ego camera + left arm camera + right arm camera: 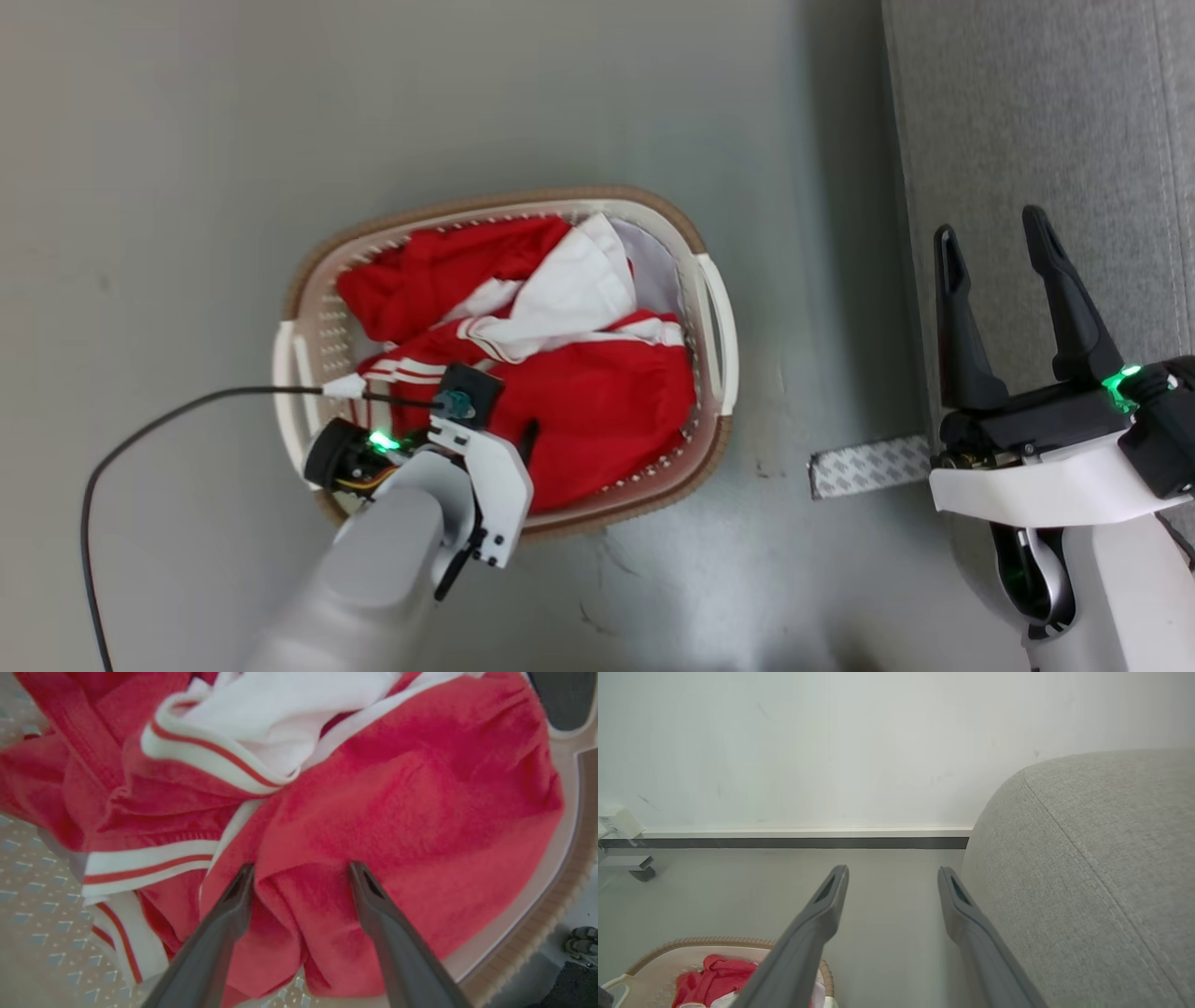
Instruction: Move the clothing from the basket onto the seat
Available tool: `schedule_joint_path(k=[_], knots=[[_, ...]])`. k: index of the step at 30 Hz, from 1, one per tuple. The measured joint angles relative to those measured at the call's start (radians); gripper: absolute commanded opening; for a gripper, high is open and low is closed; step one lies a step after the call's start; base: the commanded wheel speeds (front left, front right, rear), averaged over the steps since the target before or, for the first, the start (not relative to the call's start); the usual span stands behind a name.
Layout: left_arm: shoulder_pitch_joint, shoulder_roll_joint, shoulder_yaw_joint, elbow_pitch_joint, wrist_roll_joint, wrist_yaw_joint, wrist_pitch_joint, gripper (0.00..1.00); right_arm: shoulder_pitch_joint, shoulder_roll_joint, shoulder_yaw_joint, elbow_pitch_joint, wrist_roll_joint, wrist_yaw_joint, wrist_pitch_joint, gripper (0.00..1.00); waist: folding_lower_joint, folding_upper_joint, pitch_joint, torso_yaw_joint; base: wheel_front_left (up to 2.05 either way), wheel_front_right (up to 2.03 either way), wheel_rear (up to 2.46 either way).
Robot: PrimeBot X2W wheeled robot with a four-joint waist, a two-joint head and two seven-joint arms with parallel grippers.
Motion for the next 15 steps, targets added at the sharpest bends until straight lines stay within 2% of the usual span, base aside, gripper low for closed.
schedule_joint_path(k=[5,6,7,8,15], knots=[[-0.027,0.011,-0.009,0.048,-0.002,-0.023,-0.001,1.00,-0.007,0.006,0.003,-0.002,0.001,0.000,0.000,1.00,0.0000,0.0000,0.046,-0.027,0.00,0.00,0.00],[-0.028,0.012,-0.012,0.057,-0.002,-0.029,-0.002,0.79,-0.007,0.007,0.004,-0.002,0.001,0.000,0.000,1.00,0.0000,0.0000,0.052,-0.033,0.00,0.00,0.00],[-0.028,0.011,-0.013,0.062,-0.005,-0.037,-0.007,0.22,-0.007,0.007,0.002,-0.002,0.001,0.000,0.000,1.00,0.0000,0.0000,0.056,-0.038,0.00,0.00,0.00],[-0.028,0.011,-0.017,0.064,-0.009,-0.043,-0.019,0.00,-0.007,0.008,-0.001,-0.001,0.002,0.000,0.000,1.00,0.0000,0.0000,0.059,-0.043,0.00,0.00,0.00],[-0.013,-0.001,-0.034,0.071,-0.038,-0.063,-0.082,0.00,0.015,0.012,-0.023,0.026,0.001,0.000,0.000,1.00,-0.0001,0.0000,0.002,-0.031,0.00,0.00,0.00]])
